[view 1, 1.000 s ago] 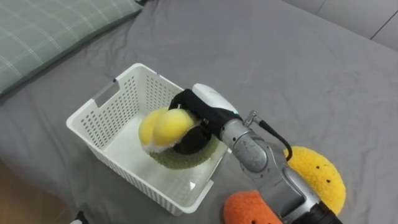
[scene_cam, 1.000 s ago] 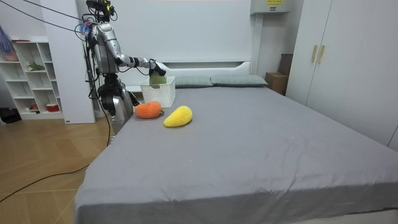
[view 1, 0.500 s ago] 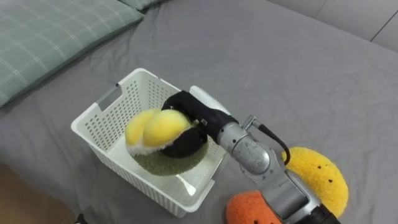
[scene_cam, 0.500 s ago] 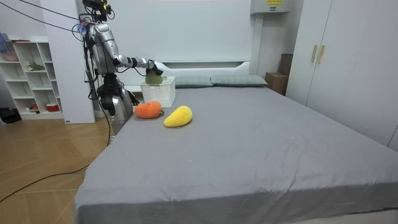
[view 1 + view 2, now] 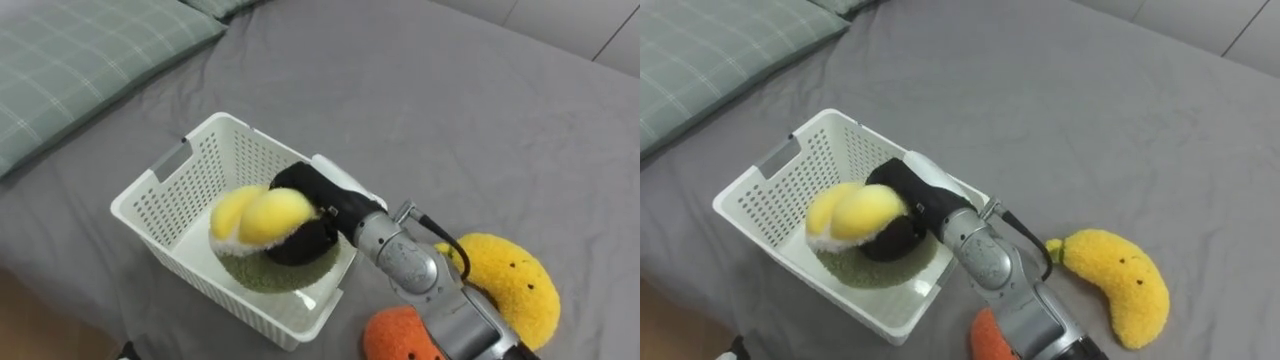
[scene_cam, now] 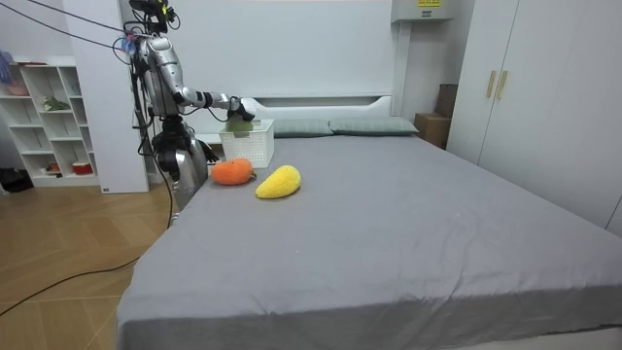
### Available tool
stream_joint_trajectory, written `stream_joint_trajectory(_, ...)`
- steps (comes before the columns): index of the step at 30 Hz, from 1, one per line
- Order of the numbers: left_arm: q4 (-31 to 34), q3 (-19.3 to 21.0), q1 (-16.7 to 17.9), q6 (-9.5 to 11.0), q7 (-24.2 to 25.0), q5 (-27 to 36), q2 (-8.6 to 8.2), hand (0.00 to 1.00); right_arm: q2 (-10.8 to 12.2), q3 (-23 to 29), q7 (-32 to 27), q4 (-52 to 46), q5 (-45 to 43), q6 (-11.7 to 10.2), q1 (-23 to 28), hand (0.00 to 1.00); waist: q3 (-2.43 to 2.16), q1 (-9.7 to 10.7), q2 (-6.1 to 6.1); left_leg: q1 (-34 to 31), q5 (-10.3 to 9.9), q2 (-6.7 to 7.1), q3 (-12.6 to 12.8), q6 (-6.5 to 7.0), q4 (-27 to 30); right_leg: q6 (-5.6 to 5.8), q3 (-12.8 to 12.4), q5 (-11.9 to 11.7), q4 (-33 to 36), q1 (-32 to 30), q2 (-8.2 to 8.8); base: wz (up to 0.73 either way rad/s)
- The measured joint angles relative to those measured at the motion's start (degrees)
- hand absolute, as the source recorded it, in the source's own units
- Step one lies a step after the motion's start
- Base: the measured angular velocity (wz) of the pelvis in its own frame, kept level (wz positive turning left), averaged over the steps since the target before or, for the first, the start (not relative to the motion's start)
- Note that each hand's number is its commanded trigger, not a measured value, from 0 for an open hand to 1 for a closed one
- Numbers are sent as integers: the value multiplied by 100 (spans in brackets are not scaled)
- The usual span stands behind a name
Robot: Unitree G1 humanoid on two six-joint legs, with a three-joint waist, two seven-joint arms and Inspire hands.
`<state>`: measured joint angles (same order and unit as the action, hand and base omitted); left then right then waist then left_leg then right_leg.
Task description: Collect toys from the bed
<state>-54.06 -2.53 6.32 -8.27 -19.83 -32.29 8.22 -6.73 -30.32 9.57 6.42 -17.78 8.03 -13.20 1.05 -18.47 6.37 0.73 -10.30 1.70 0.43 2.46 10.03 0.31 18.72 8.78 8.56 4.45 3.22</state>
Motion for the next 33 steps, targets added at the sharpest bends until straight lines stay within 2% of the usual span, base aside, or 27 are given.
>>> stream_joint_trajectory(8, 0, 6, 0, 0, 3, -8, 0, 0, -3, 3, -16, 0, -15, -1, 50, 0, -5, 91, 1, 6, 0, -2, 23, 0, -10, 0, -5, 0, -1, -2, -1, 0)
stream_joint_trajectory(16, 1, 7, 1, 1, 11, -4, 0, 0, -35, 3, -9, -1, -42, -35, 212, 0, -49, 89, -29, 40, 3, -9, 90, 1, -27, 0, -81, 0, 0, -34, -8, -5)
stream_joint_trajectory(19, -3, 4, 8, 5, 11, 0, -3, 0, -35, 6, -10, -1, -42, -109, 212, 0, -39, 105, -69, 73, 3, -10, 97, 1, -44, 0, -95, 0, -1, -10, -9, -3)
stream_joint_trajectory(26, -31, 2, 81, 12, 11, -2, -17, 0, -34, 28, -26, -15, 22, -109, 212, 0, -37, 130, -111, 64, 2, -7, 91, 1, -71, 0, -88, 0, 0, -9, -9, 0)
stream_joint_trajectory(30, -111, 9, 127, 12, 11, -8, -28, 0, -28, 155, -264, -35, 9, -120, 212, 0, -19, 184, -150, 97, 2, -5, 85, 2, -70, 1, -92, 0, -3, 31, -8, 0)
stream_joint_trajectory(33, -111, 65, 199, 12, 11, -8, -31, 0, -66, 353, -526, -46, -3, -266, 219, 0, -14, 296, -171, 91, 2, -7, 78, 2, -62, 2, -91, -1, -2, 32, -5, 0)
